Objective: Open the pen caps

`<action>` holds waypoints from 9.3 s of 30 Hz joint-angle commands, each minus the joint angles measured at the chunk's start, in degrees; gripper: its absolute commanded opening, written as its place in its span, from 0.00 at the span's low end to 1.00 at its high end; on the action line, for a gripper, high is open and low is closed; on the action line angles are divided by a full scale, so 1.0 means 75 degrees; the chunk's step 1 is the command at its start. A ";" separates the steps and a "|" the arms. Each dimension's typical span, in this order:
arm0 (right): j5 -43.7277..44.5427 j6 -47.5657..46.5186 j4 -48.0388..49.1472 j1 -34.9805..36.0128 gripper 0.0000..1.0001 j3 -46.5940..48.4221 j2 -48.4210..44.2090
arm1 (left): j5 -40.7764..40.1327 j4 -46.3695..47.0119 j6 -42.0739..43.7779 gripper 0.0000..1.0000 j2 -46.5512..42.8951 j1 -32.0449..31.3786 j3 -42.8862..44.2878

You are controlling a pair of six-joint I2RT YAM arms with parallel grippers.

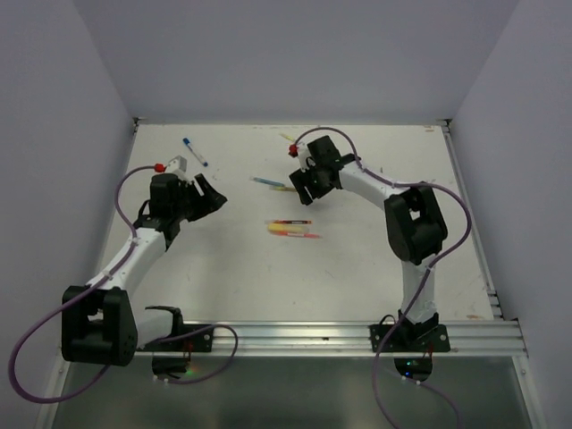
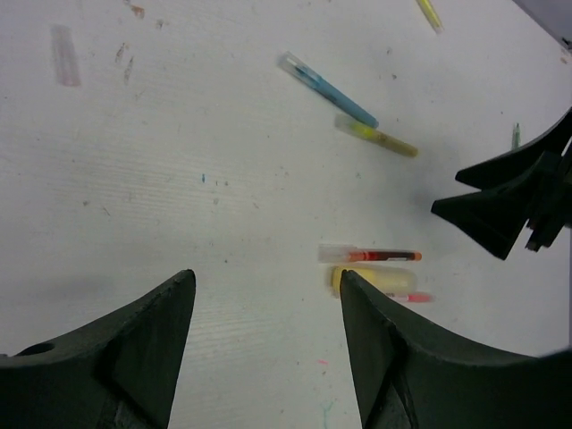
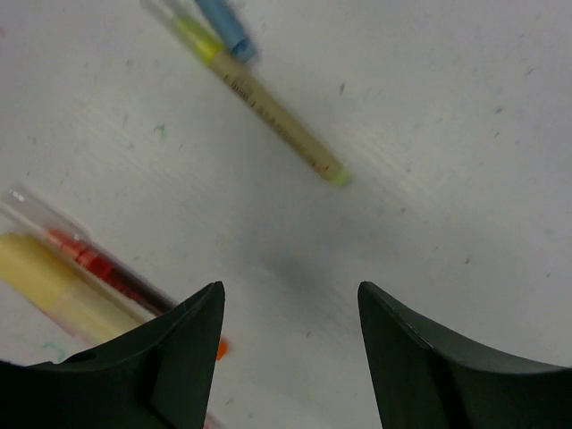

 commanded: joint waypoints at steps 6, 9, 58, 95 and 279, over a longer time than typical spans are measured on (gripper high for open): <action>0.0875 0.0394 0.0288 0.1169 0.63 -0.1550 -0.1897 | 0.0370 0.0525 -0.0327 0.68 -0.0403 -0.0016 -0.0278; 0.1191 0.0371 -0.0060 0.1169 0.62 -0.0838 -0.1467 | 0.0182 0.0350 -0.0398 0.67 -0.0696 -0.0016 -0.0290; -0.0273 -0.0344 0.0254 -0.1010 0.99 0.6993 0.4887 | 0.1025 0.1638 -0.0632 0.64 -0.1330 -0.0016 -0.0477; 0.0443 0.0066 -0.1304 -0.0506 0.39 0.7169 0.5322 | 0.1271 0.1861 -0.0726 0.65 -0.1377 -0.0016 -0.0606; 0.3113 0.2809 0.0899 -0.2990 0.00 -0.1809 -0.1630 | -0.3289 -0.0602 0.0199 0.00 0.3450 0.1470 0.2112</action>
